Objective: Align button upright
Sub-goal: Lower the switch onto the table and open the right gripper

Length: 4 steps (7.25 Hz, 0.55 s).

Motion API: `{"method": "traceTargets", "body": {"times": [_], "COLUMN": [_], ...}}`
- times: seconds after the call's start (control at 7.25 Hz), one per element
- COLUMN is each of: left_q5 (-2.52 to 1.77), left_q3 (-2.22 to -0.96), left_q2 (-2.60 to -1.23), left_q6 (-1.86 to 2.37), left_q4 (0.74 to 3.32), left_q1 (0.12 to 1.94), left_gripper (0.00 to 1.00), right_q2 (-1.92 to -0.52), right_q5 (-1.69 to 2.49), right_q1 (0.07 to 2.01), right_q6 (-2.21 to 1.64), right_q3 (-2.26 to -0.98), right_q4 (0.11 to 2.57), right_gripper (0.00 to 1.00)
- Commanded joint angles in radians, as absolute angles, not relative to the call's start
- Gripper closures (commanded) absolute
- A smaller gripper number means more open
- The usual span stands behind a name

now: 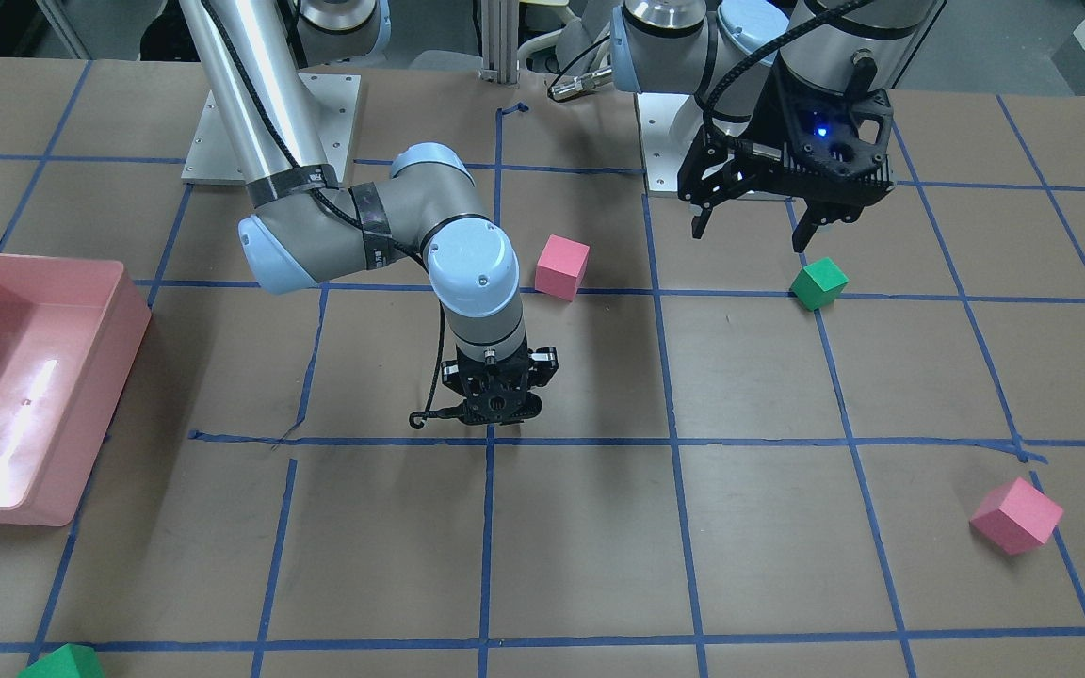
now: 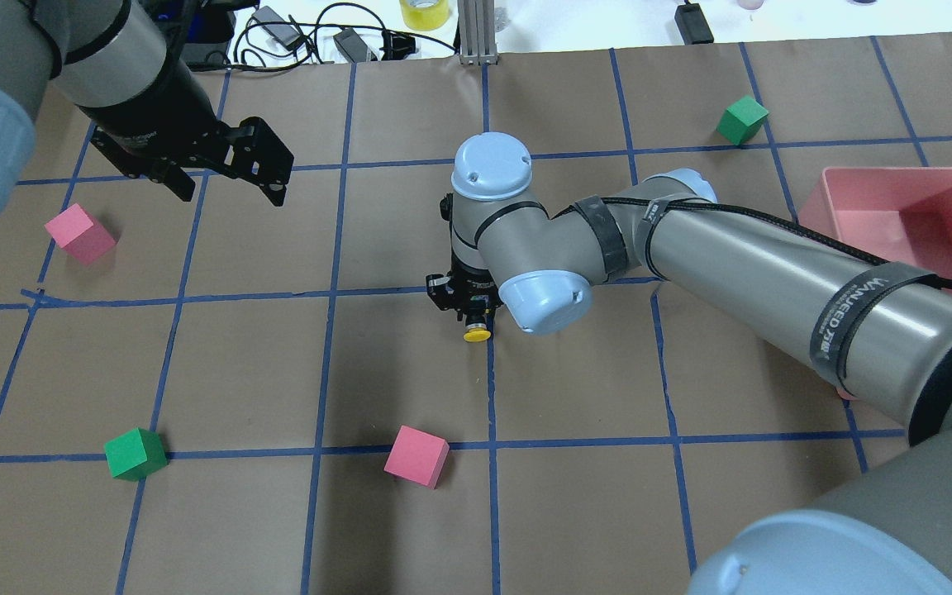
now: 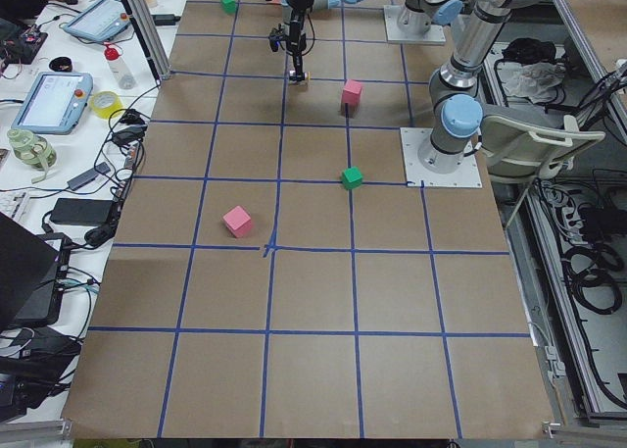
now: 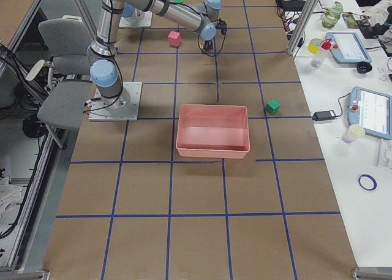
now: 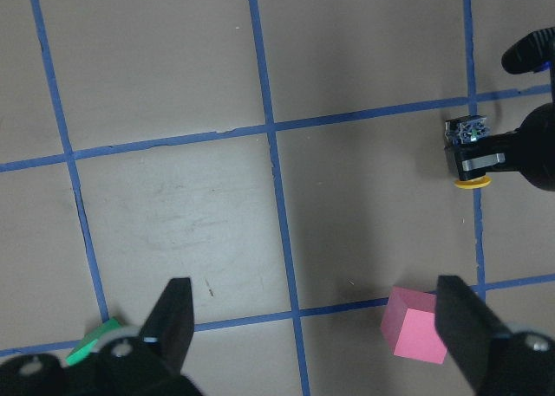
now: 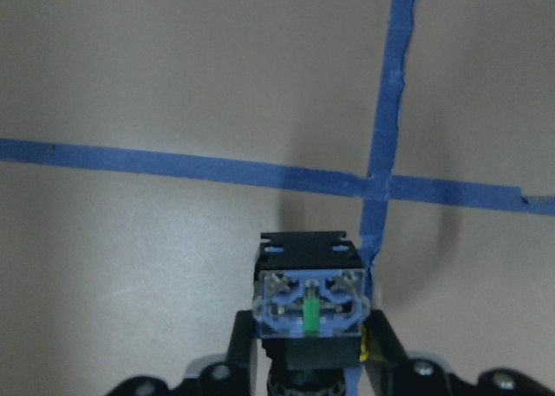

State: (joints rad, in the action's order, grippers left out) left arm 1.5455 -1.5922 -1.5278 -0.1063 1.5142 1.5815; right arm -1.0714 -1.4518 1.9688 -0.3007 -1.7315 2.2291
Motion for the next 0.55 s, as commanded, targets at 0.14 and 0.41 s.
{"method": "traceTargets", "body": {"times": [0.14,0.41], "left_q5": [1.543,1.545], "left_q3": [-1.592,-1.594], "left_q2": [-1.528,-1.528], "left_q6": [-0.107,-0.106], "left_q4": [1.502,1.503], "left_q1": [1.58,1.577], "left_gripper": [0.0,0.0], "right_q2": [-1.072,-1.075], "right_q5": [-1.46,-1.462], "right_q1": [1.968,1.968], "right_q6": [-0.299,-0.299], "right_q3": [-1.738,-1.741], "right_q4": [2.235,2.267], "right_gripper": [0.4,0.3]}}
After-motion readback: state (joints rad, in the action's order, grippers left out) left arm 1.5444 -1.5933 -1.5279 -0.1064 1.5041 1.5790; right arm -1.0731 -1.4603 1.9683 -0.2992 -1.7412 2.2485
